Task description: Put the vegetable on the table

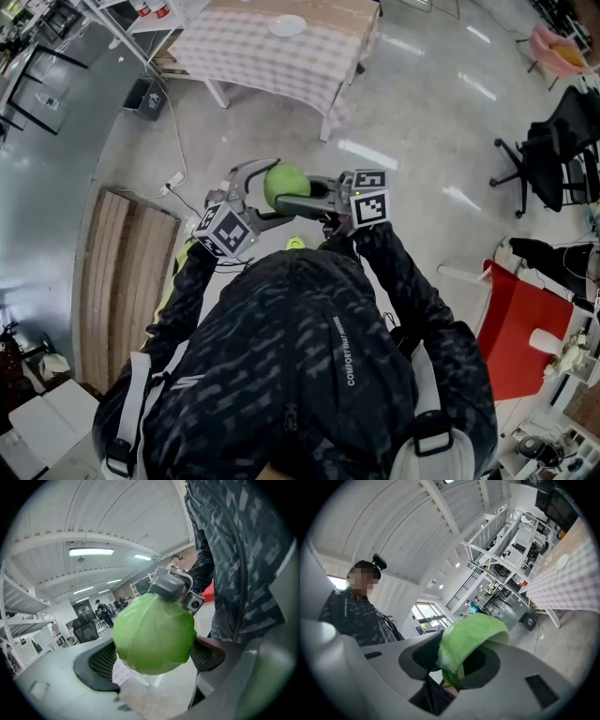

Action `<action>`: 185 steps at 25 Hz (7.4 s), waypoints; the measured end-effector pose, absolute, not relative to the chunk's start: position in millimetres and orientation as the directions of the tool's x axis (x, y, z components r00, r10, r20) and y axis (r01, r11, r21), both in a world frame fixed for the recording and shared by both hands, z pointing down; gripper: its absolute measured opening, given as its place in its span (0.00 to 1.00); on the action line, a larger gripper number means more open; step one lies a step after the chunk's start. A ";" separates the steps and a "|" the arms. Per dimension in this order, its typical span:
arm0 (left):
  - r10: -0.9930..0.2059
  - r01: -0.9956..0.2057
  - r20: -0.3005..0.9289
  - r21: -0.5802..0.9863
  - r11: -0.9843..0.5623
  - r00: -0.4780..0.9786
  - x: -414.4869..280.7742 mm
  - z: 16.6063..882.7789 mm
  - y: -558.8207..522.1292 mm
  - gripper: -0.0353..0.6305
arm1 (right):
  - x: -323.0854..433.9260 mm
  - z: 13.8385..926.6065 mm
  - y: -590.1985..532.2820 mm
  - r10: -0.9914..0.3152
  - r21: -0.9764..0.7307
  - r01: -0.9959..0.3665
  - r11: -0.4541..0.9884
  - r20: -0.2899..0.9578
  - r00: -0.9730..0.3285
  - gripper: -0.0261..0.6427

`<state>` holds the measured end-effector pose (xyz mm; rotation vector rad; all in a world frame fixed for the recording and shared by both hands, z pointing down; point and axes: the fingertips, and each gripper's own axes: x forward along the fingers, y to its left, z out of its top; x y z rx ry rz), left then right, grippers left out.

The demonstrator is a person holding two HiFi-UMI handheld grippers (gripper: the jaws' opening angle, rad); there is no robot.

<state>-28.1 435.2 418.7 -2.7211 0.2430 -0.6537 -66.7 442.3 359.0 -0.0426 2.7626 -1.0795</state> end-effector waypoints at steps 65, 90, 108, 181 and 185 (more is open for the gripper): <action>-0.295 -0.174 0.489 -0.279 -0.945 0.821 2.8 450.2 213.7 0.77 | -32.5 388.1 218.9 -0.005 -0.745 0.121 0.655 -0.165 -0.986 0.21; -0.330 -0.203 0.514 -0.288 -0.936 0.792 44.6 458.9 89.6 0.77 | 10.9 395.3 96.4 0.030 -0.742 0.154 0.653 -0.179 -0.983 0.22; -0.311 -0.155 0.459 -0.346 -0.925 0.832 50.6 451.8 21.9 0.77 | 17.4 391.4 27.1 -0.058 -0.722 0.085 0.686 -0.171 -0.984 0.21; -0.032 0.072 0.470 -0.202 -0.977 0.882 11.0 574.4 -275.2 0.75 | -27.3 537.8 -290.4 -0.311 -0.862 -0.167 0.479 0.011 -0.950 0.27; -0.021 0.083 0.475 -0.198 -0.977 0.880 11.4 585.9 -277.2 0.75 | -26.9 548.7 -293.0 -0.317 -0.863 -0.199 0.464 0.048 -0.947 0.28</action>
